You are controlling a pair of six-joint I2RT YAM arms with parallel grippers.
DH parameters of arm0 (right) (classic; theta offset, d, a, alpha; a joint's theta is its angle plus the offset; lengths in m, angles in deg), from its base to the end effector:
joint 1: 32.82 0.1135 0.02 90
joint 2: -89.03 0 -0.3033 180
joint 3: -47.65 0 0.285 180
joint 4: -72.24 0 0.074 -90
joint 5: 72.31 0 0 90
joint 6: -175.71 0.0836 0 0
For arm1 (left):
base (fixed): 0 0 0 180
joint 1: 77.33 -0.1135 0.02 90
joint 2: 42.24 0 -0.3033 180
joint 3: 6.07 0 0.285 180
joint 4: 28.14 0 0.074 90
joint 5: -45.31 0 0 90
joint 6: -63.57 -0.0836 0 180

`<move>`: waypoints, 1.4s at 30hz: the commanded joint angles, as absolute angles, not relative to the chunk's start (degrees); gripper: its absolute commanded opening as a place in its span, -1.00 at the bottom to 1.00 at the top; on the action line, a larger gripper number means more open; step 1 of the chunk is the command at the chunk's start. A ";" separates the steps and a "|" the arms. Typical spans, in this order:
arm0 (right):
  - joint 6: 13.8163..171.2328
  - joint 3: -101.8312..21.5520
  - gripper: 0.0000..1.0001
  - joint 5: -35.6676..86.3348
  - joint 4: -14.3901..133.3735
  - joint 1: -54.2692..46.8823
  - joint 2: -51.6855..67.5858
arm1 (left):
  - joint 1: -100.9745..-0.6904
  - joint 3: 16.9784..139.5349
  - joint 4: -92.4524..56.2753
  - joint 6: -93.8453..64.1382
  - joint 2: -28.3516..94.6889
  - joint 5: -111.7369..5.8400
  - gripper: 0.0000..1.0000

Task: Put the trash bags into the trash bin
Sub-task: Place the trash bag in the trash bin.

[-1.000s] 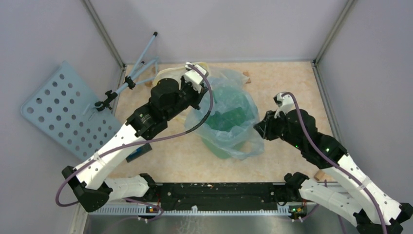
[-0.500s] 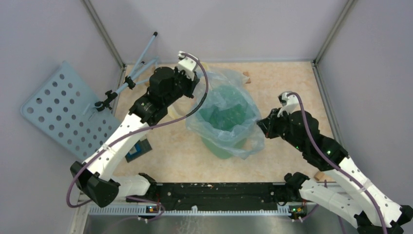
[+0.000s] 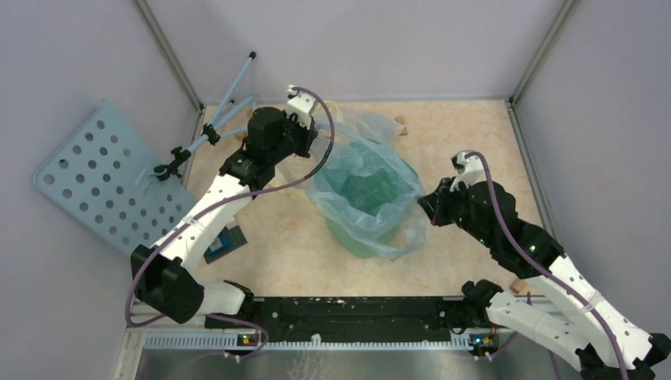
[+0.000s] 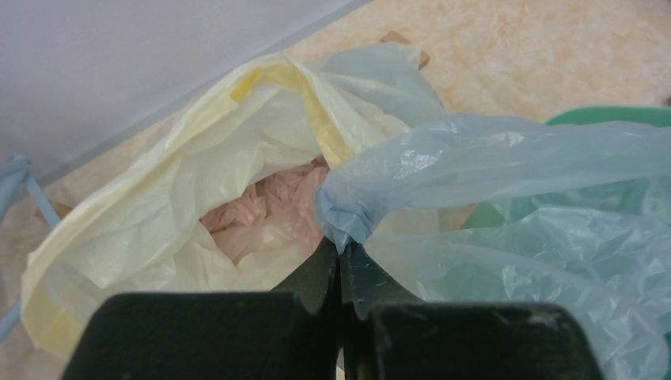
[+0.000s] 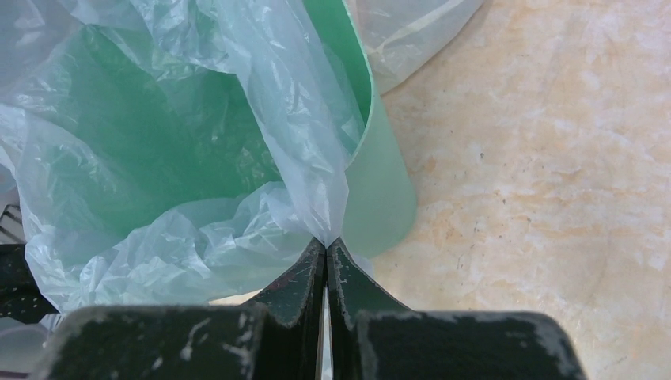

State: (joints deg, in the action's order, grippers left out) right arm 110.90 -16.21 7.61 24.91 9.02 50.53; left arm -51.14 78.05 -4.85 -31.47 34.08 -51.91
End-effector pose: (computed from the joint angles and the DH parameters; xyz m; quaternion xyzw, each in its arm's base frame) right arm 0.1477 0.1126 0.3659 -0.0709 0.8241 0.2470 0.5048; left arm 0.3380 -0.1780 0.4050 0.2505 0.7548 -0.1601 0.5847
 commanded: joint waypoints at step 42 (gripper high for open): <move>104.84 -26.44 -0.82 4.97 26.89 -0.24 38.08 | -55.88 50.11 -38.56 -18.38 30.35 -53.59 -1.00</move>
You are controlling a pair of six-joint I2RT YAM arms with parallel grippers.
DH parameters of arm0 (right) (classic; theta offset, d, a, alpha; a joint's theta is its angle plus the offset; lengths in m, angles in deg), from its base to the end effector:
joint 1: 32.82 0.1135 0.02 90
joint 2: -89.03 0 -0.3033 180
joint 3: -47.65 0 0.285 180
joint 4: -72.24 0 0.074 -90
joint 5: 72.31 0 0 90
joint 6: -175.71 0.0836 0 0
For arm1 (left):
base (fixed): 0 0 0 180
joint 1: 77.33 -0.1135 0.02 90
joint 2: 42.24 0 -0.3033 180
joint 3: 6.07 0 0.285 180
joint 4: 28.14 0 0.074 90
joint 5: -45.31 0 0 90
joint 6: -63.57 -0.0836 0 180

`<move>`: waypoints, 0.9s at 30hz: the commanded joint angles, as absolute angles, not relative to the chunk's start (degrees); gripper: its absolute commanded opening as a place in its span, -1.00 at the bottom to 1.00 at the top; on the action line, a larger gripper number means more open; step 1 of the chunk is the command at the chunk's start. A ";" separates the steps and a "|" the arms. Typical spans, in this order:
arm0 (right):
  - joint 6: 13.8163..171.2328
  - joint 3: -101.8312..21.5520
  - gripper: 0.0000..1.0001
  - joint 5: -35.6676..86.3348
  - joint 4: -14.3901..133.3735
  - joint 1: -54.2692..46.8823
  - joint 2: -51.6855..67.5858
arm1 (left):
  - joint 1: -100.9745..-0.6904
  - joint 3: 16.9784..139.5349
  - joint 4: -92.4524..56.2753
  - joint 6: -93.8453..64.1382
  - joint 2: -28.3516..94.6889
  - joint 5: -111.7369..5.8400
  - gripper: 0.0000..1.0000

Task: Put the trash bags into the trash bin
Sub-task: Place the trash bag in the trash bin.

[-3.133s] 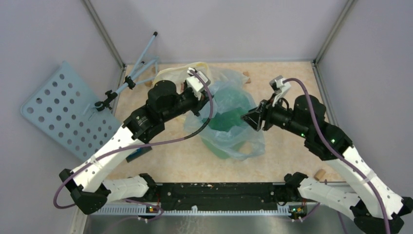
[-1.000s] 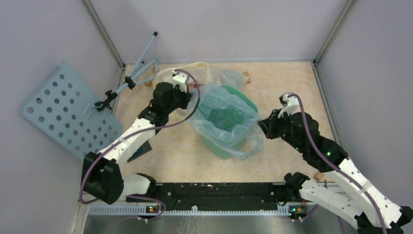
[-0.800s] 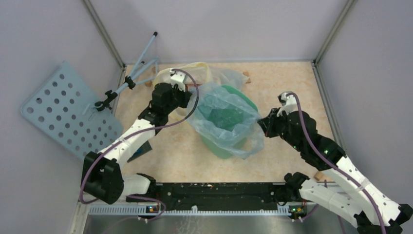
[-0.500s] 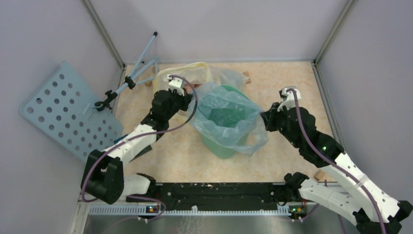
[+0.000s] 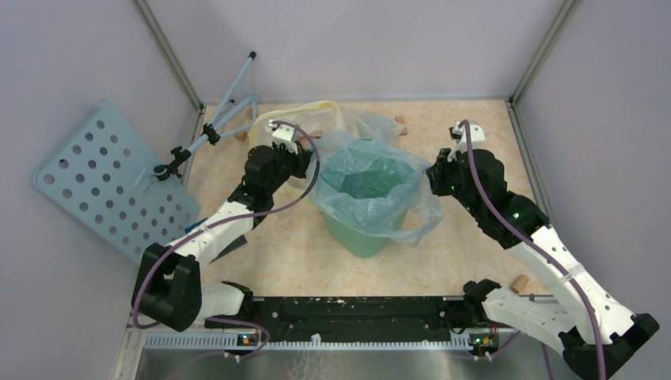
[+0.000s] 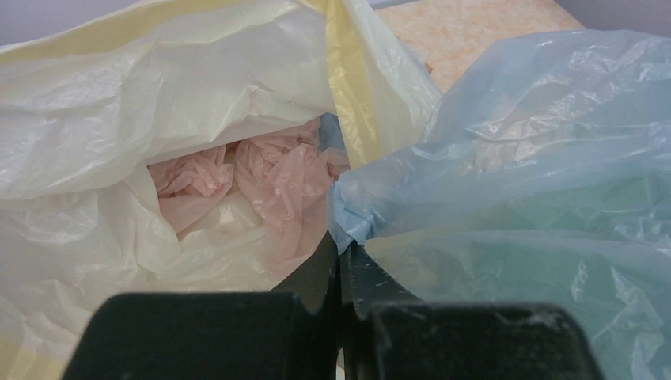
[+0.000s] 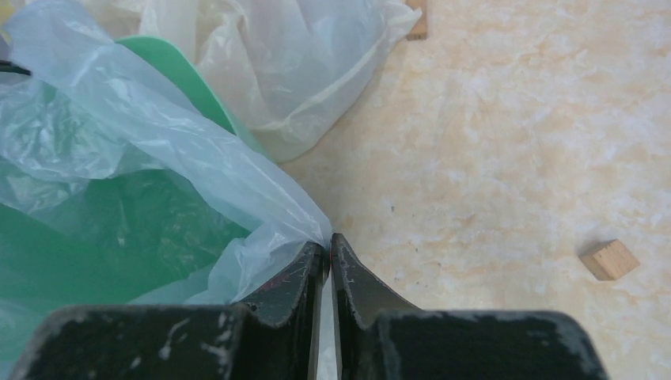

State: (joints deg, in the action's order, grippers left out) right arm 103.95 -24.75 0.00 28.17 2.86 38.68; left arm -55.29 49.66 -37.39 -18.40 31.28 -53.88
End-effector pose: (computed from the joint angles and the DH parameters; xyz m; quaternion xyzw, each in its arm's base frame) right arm 0.2041 0.1153 0.3964 -0.0392 0.8228 0.1368 0.5502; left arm 0.3288 -0.1475 0.2940 0.1440 0.7433 -0.2273 0.6124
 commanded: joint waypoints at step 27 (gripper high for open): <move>97.28 -27.50 -0.22 12.31 21.02 -3.55 45.40 | -57.14 51.25 -37.17 -11.28 28.60 -55.67 0.02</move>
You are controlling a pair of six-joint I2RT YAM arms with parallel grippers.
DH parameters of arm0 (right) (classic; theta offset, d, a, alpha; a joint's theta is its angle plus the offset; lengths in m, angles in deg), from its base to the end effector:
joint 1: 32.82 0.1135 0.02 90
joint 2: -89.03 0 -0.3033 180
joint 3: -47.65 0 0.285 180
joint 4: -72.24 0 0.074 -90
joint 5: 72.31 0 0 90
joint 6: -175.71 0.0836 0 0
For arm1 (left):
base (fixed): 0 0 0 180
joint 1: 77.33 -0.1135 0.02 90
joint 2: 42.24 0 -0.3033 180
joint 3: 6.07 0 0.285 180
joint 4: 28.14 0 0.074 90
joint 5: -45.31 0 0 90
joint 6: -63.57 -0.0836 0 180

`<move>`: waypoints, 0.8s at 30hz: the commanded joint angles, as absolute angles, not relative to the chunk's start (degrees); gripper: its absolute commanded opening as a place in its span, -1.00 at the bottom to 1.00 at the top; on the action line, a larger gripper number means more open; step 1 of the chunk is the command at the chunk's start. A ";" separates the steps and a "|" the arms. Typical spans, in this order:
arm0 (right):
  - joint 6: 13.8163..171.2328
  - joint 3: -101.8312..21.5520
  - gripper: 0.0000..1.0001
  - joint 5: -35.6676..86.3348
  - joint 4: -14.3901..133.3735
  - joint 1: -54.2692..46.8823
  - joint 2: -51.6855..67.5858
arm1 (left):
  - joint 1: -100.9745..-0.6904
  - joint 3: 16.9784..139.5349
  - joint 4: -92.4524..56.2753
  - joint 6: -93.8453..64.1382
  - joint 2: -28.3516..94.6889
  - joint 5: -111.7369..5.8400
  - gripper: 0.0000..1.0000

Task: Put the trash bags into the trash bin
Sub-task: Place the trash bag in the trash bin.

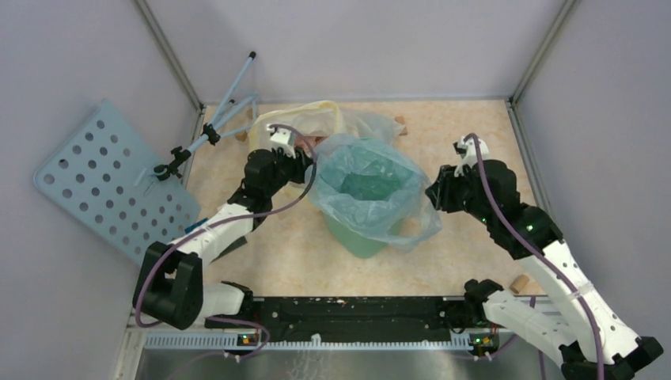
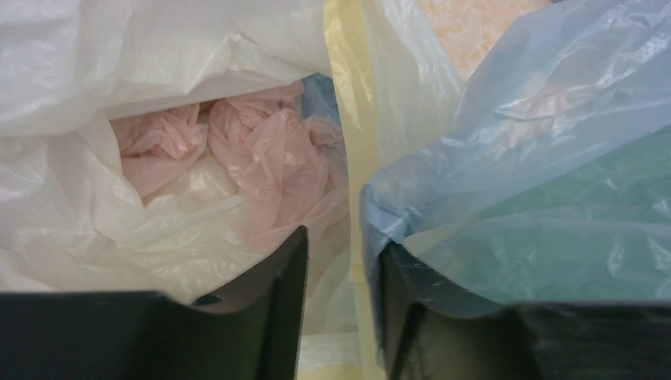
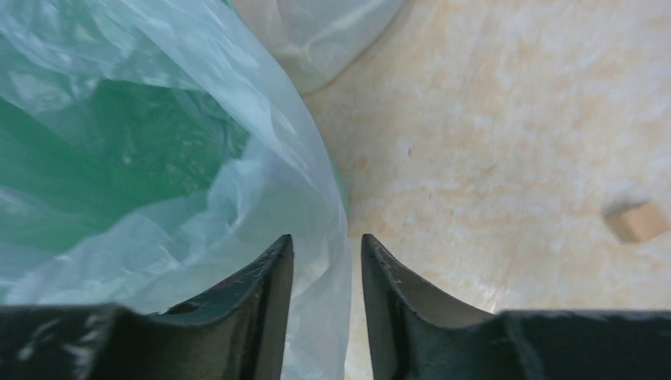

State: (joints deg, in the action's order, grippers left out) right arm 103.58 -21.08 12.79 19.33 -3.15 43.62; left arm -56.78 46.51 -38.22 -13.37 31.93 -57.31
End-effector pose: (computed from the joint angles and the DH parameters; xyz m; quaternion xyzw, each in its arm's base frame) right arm 0.1822 0.0956 0.3646 -0.0674 0.8611 0.1688 0.4749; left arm 0.3257 -0.1416 0.2694 0.1197 0.7636 -0.2633 0.5773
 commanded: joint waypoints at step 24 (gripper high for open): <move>77.48 -37.52 0.35 33.80 37.77 -3.00 26.07 | -61.60 60.96 -5.99 -2.13 19.77 -38.69 0.98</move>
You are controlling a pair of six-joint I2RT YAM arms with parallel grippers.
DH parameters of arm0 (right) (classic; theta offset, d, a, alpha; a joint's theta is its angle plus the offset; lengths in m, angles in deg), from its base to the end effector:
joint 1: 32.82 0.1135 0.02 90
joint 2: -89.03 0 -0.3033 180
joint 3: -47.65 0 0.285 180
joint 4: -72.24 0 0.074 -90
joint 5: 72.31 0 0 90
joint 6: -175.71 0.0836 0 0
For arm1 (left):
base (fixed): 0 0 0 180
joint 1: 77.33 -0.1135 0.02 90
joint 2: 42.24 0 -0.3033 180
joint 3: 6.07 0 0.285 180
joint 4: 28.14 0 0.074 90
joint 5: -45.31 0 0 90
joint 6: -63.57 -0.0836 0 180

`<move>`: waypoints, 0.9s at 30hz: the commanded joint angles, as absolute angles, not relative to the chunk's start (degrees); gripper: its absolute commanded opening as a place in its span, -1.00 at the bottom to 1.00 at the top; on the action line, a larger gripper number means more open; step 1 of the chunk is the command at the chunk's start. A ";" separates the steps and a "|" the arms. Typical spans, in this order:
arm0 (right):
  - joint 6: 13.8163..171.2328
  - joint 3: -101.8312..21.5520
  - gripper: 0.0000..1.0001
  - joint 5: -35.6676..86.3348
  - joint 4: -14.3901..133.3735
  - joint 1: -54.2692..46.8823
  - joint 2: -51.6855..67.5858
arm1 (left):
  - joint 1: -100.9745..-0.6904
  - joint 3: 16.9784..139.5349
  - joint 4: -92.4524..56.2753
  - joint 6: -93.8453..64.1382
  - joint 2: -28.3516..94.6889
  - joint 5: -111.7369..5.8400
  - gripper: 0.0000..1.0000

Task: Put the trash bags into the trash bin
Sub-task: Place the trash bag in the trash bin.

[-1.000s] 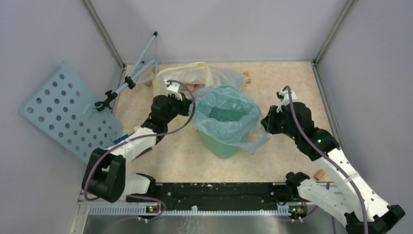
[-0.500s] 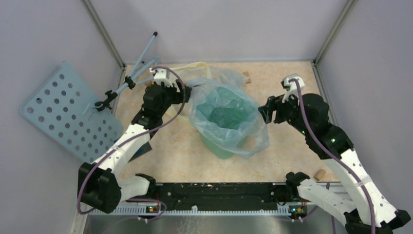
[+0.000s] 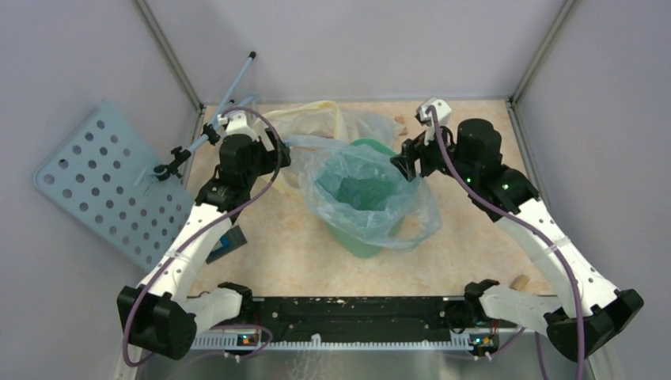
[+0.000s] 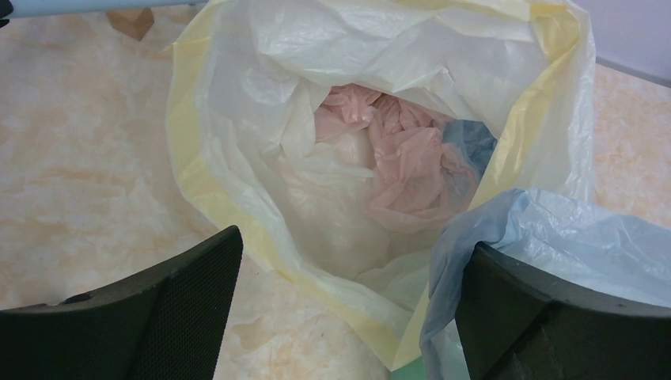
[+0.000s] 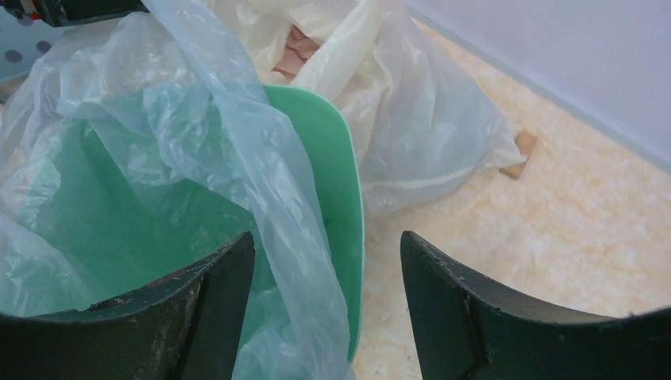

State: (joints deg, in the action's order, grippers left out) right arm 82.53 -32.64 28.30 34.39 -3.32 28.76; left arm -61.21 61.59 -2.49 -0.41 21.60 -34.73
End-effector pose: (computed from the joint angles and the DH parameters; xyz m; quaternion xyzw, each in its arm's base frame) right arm 0.2414 0.1542 0.4266 -0.2786 0.7569 0.2063 0.5540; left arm 0.3074 -0.0738 0.3466 -0.1197 0.8178 -0.1336 0.5468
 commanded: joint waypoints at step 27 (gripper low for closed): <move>73.47 -45.04 -0.79 17.87 38.65 3.65 13.01 | -61.60 66.44 -9.61 -6.86 28.03 -50.18 0.89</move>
State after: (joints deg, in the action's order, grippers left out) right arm 72.78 -41.58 20.37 35.88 3.52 14.31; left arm -61.41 64.72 -6.99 -5.99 27.65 -50.05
